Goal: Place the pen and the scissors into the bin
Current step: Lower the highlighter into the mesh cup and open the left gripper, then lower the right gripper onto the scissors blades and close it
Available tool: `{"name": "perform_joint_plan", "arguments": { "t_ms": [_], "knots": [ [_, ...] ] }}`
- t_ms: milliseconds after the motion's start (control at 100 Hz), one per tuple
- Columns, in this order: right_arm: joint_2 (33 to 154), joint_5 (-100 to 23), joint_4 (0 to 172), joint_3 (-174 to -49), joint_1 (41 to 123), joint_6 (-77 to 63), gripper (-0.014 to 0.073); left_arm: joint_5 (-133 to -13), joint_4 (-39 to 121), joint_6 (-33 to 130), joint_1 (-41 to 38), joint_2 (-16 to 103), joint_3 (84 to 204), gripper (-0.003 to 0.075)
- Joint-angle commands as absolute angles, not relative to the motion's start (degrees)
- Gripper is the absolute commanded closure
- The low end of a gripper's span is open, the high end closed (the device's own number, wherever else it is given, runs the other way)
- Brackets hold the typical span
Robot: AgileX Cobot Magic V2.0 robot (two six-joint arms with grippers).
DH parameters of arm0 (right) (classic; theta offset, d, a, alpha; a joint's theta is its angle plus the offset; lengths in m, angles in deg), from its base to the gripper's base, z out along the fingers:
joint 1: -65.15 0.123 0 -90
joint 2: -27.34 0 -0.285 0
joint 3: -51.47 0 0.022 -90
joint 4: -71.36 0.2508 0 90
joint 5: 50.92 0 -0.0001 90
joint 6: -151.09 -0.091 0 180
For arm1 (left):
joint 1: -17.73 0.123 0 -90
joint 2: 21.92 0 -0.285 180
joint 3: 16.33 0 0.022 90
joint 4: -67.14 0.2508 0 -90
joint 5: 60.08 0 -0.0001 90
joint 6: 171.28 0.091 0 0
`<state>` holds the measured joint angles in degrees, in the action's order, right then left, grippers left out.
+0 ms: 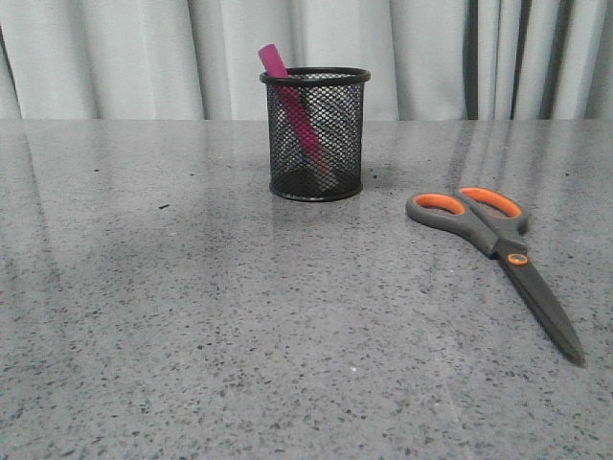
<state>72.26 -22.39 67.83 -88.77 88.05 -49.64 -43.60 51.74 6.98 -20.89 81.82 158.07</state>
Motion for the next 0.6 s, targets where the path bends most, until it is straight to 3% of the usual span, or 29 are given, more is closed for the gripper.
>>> {"name": "perform_joint_plan", "arguments": {
  "t_ms": [0, 140, 260, 400, 590],
  "knots": [
    [72.4, -25.8, 67.7, -90.7, 88.1, -49.1, 0.0220, -41.1, 53.6, 7.7, -20.6, 72.8, 159.8, 0.0255],
    [73.4, -17.8, 69.6, -94.2, 88.5, -44.3, 0.0220, -56.5, 59.6, 8.7, -21.7, 60.8, 159.8, 0.0380],
    [78.6, -7.7, 73.1, -100.4, 90.6, -34.5, 0.0220, -71.2, 63.6, 8.7, -23.8, 52.4, 158.8, 0.0398],
    [88.5, 1.8, 73.0, -107.0, 94.4, -31.8, 0.0219, -75.0, 63.6, 8.7, -26.0, 44.6, 153.4, 0.0398],
    [100.1, 1.5, 73.0, -110.0, 97.9, -33.2, 0.0214, -75.0, 63.1, 8.7, -27.1, 36.4, 146.5, 0.0398]
  ]
}}
